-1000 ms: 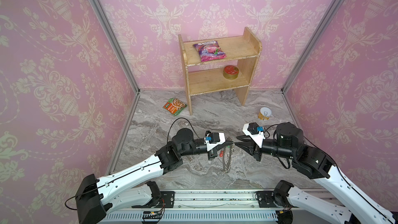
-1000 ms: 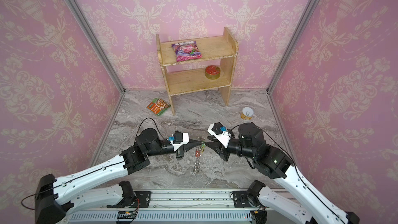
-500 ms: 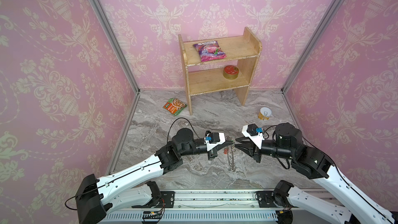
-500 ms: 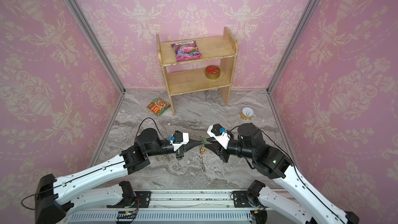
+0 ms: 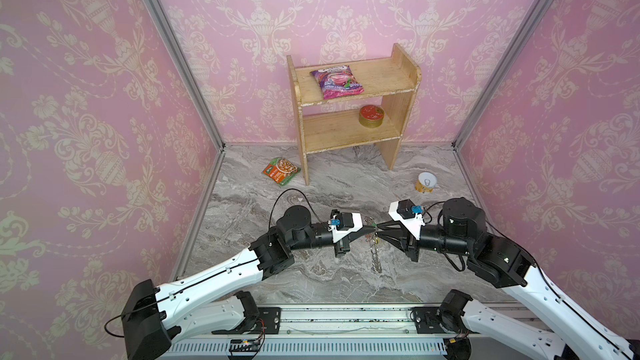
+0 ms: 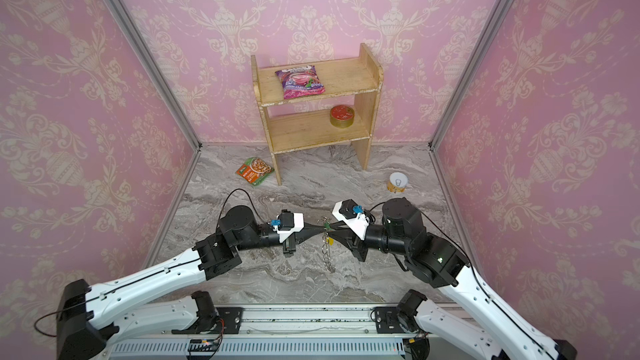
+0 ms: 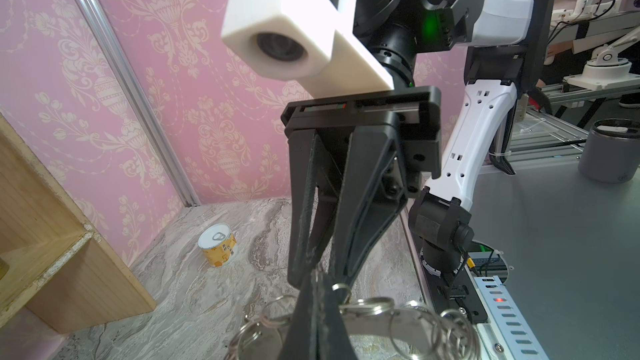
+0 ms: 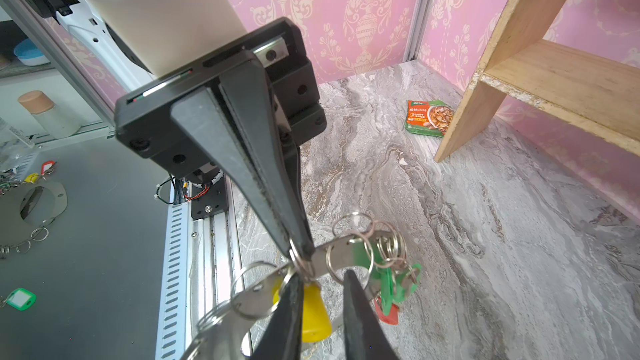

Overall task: Put the keys on the keyring
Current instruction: 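Hold the disc steady with both grippers, keys hanging below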

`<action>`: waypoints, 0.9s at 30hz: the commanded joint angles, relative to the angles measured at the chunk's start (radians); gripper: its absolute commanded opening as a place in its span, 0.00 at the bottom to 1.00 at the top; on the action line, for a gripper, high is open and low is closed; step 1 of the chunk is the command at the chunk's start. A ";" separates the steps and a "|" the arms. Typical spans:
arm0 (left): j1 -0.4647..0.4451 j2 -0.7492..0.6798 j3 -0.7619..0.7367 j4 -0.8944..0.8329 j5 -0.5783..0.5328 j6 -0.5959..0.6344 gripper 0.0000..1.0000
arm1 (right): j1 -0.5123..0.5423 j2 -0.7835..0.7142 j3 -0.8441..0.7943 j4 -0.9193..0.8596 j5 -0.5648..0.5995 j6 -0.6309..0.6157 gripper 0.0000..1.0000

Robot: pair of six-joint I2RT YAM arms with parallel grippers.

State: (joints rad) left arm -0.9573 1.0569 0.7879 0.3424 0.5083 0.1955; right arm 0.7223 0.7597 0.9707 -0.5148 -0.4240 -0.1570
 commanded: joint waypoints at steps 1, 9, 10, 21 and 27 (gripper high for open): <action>0.007 -0.002 0.041 0.028 0.031 -0.008 0.00 | 0.005 -0.004 -0.010 0.030 -0.038 0.009 0.18; 0.006 0.003 0.043 0.017 0.040 -0.008 0.00 | 0.005 -0.009 -0.006 0.041 -0.063 0.011 0.13; 0.006 0.003 0.042 0.015 0.039 -0.007 0.00 | 0.005 -0.011 -0.006 0.042 -0.062 0.011 0.13; 0.007 0.006 0.040 0.005 0.045 -0.005 0.00 | 0.004 -0.017 -0.007 0.051 -0.070 0.014 0.08; 0.006 0.011 0.042 -0.008 0.050 -0.005 0.00 | 0.005 -0.032 -0.016 0.071 -0.076 0.022 0.00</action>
State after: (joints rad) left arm -0.9573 1.0588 0.7959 0.3412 0.5304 0.1955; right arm 0.7223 0.7483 0.9642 -0.4927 -0.4690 -0.1497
